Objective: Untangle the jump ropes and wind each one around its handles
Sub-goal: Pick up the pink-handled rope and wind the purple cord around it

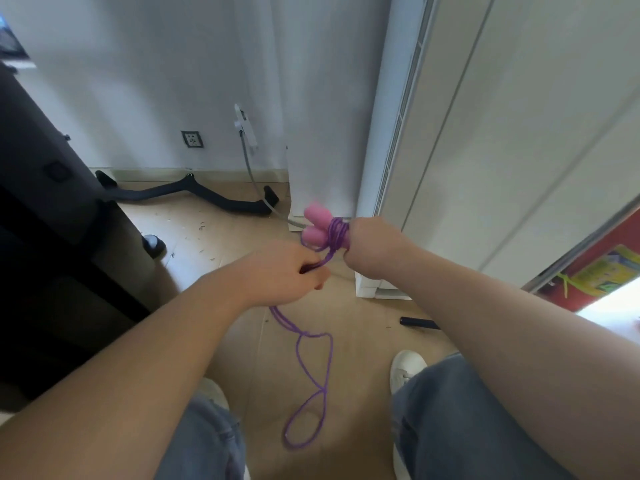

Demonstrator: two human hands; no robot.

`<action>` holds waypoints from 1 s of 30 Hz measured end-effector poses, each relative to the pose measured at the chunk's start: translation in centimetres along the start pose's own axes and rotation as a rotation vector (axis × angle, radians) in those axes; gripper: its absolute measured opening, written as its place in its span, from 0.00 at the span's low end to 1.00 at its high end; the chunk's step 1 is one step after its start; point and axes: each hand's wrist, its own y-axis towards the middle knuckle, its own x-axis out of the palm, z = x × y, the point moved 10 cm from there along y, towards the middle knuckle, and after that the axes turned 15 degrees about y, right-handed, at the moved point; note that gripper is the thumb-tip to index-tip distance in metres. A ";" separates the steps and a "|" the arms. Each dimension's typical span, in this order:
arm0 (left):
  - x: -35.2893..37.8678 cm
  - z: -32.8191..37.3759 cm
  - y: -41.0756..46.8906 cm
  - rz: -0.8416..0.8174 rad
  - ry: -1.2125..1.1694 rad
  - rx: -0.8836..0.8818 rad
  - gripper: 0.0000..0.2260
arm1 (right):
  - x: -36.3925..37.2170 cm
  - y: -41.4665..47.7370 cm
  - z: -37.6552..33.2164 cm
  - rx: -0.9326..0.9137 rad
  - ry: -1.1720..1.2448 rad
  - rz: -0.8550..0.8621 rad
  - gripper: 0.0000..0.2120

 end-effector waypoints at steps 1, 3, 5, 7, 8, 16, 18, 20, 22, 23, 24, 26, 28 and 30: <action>-0.4 -0.2 -0.1 0.018 0.025 0.018 0.16 | 0.4 0.0 0.1 0.000 -0.057 -0.031 0.02; -1.4 -0.6 -0.2 0.089 0.044 0.037 0.15 | 1.3 0.0 0.1 -0.014 -0.135 -0.107 0.02; -2.8 -0.8 -0.3 0.208 0.040 0.036 0.19 | 2.3 -0.6 -0.6 -0.080 -0.161 -0.200 0.07; -4.2 -1.3 -0.2 0.330 0.004 0.009 0.23 | 3.3 -1.7 -2.1 -0.188 -0.185 -0.310 0.11; -4.6 -1.5 -0.2 0.382 -0.020 -0.008 0.25 | 3.7 -2.3 -2.9 -0.234 -0.194 -0.356 0.11; -2.1 -7.1 0.6 0.270 -0.238 -0.223 0.32 | 5.2 -5.6 -8.5 -0.424 0.008 -0.495 0.13; -0.4 -8.4 0.6 0.185 -0.449 -0.281 0.32 | 4.4 -5.8 -8.8 -0.383 0.178 -0.473 0.14; 1.3 -9.6 0.6 0.139 -0.678 -0.350 0.22 | 3.2 -5.6 -8.6 -0.336 0.321 -0.410 0.11; 2.7 -10.3 0.5 0.091 -0.748 -0.421 0.09 | 2.0 -5.2 -8.2 -0.275 0.537 -0.348 0.06; 3.1 -10.0 0.6 0.065 -0.687 -0.408 0.11 | 1.4 -4.8 -7.7 -0.232 0.661 -0.297 0.06; 3.4 -9.5 0.8 0.048 -0.609 -0.381 0.11 | 0.9 -4.2 -6.9 -0.172 0.769 -0.231 0.07; 3.3 -7.5 0.9 0.034 -0.544 -0.314 0.17 | 0.2 -2.6 -4.2 -0.020 0.894 -0.069 0.09; 2.7 -5.5 1.0 0.037 -0.505 -0.264 0.24 | -0.3 -1.1 -1.9 0.065 0.773 0.067 0.09; 2.0 -4.3 1.0 0.053 -0.408 -0.203 0.24 | -0.5 -0.1 -0.9 0.053 0.435 0.070 0.09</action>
